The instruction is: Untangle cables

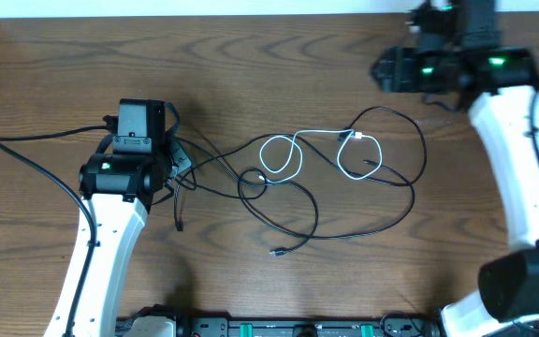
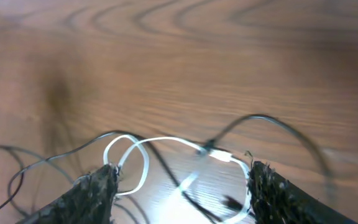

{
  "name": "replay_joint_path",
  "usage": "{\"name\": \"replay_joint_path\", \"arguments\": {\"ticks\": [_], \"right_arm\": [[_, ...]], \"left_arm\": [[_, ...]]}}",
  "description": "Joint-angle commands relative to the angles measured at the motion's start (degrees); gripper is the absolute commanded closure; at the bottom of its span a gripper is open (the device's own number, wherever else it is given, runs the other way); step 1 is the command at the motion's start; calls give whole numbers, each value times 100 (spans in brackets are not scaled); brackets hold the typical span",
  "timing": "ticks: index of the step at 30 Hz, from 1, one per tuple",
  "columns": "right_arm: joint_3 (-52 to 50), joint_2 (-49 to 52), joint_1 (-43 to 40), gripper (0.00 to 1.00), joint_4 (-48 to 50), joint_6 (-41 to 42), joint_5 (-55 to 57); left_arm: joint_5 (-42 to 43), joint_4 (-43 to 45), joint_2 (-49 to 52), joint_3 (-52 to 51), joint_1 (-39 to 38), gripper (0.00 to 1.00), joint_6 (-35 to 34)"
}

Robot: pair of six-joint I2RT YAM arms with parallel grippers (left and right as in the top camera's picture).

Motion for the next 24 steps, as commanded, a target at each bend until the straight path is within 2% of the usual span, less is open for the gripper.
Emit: {"name": "replay_joint_path", "arguments": {"ticks": [1,13,24], "right_arm": [[-50,461,505,36,144,205,-105],[-50,1556,1582,50,216,1357,-72],[-50,2341,2079,53,120,1766,114]], "left_arm": [[-35,-20,22,44,31,93,-31],[-35,-66,22,44,31,93,-28],[-35,-127,22,44,31,92,-28]]}}
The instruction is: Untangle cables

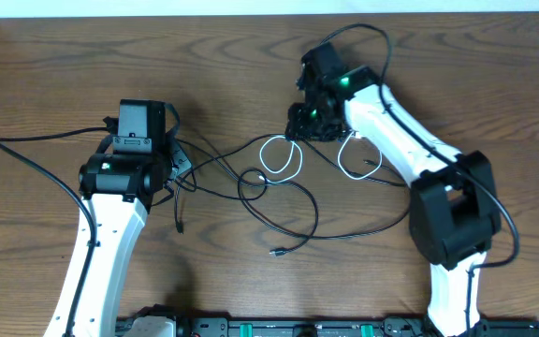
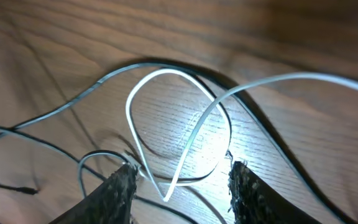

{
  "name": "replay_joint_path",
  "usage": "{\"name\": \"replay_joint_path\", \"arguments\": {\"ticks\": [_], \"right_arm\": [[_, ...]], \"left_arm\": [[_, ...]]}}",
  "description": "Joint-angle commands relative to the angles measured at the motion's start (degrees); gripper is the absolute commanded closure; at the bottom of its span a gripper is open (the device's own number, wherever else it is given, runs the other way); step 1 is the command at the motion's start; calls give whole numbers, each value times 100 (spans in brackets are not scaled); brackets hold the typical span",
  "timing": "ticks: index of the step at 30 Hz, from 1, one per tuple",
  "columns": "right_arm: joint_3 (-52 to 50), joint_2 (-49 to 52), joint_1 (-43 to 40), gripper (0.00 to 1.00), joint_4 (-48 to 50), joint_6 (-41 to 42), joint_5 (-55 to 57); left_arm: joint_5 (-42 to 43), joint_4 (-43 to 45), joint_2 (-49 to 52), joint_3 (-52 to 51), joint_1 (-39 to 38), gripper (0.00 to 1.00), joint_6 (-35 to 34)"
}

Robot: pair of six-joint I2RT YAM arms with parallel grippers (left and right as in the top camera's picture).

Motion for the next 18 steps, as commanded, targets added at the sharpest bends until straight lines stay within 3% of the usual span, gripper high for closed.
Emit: {"name": "replay_joint_path", "arguments": {"ticks": [1,11,18], "right_arm": [[-31,201,164,53,-66,229,120],[-42,516,531,53,-267,444,1108],[-42,721,627,59,-267,527,1217]], "left_arm": [[-33,-33,22,44,31,92,-28],[-33,-33,22,44,31,92,-28],[-33,-52,22,44,31,93,-28]]}}
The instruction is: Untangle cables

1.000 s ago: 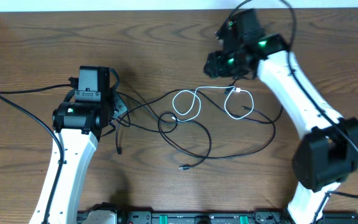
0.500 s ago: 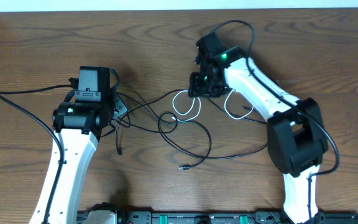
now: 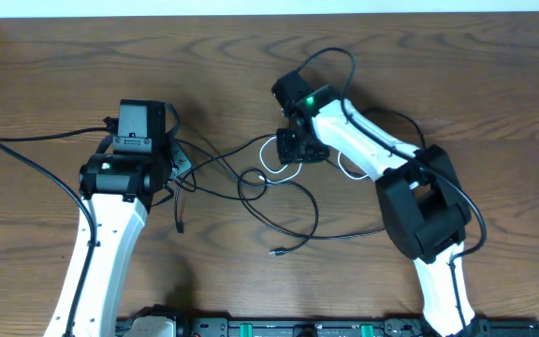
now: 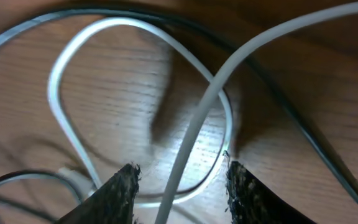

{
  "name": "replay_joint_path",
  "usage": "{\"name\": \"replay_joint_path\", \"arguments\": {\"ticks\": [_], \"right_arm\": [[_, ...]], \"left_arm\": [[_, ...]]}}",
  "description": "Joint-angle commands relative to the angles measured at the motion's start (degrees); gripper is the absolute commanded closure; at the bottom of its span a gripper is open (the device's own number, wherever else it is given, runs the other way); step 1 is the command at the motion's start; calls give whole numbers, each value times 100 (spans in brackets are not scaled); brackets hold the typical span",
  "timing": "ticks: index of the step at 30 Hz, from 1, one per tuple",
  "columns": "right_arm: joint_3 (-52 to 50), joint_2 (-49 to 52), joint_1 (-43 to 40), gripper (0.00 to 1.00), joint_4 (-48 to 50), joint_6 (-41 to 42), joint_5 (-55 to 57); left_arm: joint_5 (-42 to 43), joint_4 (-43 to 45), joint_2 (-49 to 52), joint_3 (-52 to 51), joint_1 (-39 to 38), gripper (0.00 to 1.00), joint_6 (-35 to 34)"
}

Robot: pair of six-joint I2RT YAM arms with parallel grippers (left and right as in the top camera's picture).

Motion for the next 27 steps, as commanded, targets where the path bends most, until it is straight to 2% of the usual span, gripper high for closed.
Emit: {"name": "replay_joint_path", "arguments": {"ticks": [1,5,9,13,14,21,27], "right_arm": [[-24,144,31,60,-20,138,212],[-24,273,31,63,-20,179,389],[-24,385,70,71,-26,179,389],[-24,417,133,89,-81,177,490],[-24,417,136,98,-87,177,544],[251,407,-254,99,-175,-107,625],[1473,210,-925,99,-772,-645,881]], "left_arm": [[-35,-42,22,44,31,92,-28],[-35,-59,22,44,31,92,-28],[-37,-59,22,44,31,93,-28],[-37,-59,22,44,31,93,-28],[-37,-59,22,44,31,93,-28],[-37,-59,22,44,31,92,-28],[-37,-59,22,44,31,92,-26]]}}
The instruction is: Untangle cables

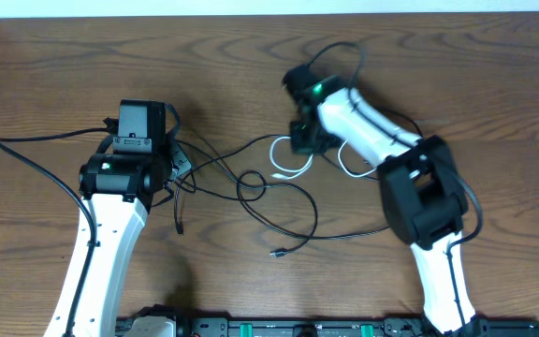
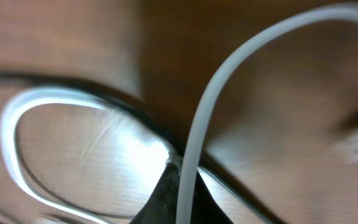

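A thin white cable (image 1: 283,174) lies looped in the middle of the wooden table (image 1: 251,56), tangled with a long black cable (image 1: 299,200). My right gripper (image 1: 304,140) is down on the white loop. In the right wrist view the right gripper (image 2: 182,199) is shut on the white cable (image 2: 199,118), which rises between the dark fingertips, with the black cable (image 2: 135,112) lying under it. My left gripper (image 1: 178,164) sits at the left end of the tangle, where black strands meet at its tips; it looks shut on the black cable.
The left arm's own thick lead (image 1: 36,154) curves over the table at the far left. A black plug end (image 1: 276,252) lies toward the front. An equipment rail (image 1: 288,328) runs along the front edge.
The right gripper's jaws were apart around the white loop; now they are shut on the white cable. The white loop has shifted slightly right. The left arm has not moved.
The right arm was first at the far right corner, open and away from the cables. Then it was over the white loop, then low with its jaws straddling the loop's crossing. Now it pinches the white cable. The left arm stayed put throughout.
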{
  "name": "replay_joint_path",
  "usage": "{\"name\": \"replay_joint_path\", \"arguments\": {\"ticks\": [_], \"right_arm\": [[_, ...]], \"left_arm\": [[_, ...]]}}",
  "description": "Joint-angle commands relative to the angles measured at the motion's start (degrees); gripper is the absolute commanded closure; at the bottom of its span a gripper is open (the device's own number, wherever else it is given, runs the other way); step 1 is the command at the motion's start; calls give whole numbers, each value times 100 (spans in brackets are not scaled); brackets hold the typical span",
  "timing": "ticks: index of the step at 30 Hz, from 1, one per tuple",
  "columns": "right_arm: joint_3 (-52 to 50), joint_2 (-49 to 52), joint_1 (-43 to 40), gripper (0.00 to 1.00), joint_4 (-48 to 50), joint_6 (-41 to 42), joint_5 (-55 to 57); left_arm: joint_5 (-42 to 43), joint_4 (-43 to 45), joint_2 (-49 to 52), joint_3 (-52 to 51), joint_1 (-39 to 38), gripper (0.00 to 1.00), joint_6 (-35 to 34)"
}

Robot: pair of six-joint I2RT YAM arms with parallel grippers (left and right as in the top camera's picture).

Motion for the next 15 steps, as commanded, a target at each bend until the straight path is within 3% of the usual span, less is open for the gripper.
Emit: {"name": "replay_joint_path", "arguments": {"ticks": [1,8,15], "right_arm": [[940,-254,-428,99,-323,-358,540],[2610,-791,-990,99,-1335,-938,664],[3305,-1202,-1493,99,-2192,-1141,669]], "left_arm": [[-37,-22,22,44,31,92,-26],[-37,-22,22,44,31,92,-28],[-37,-20,22,44,31,92,-28]]}}
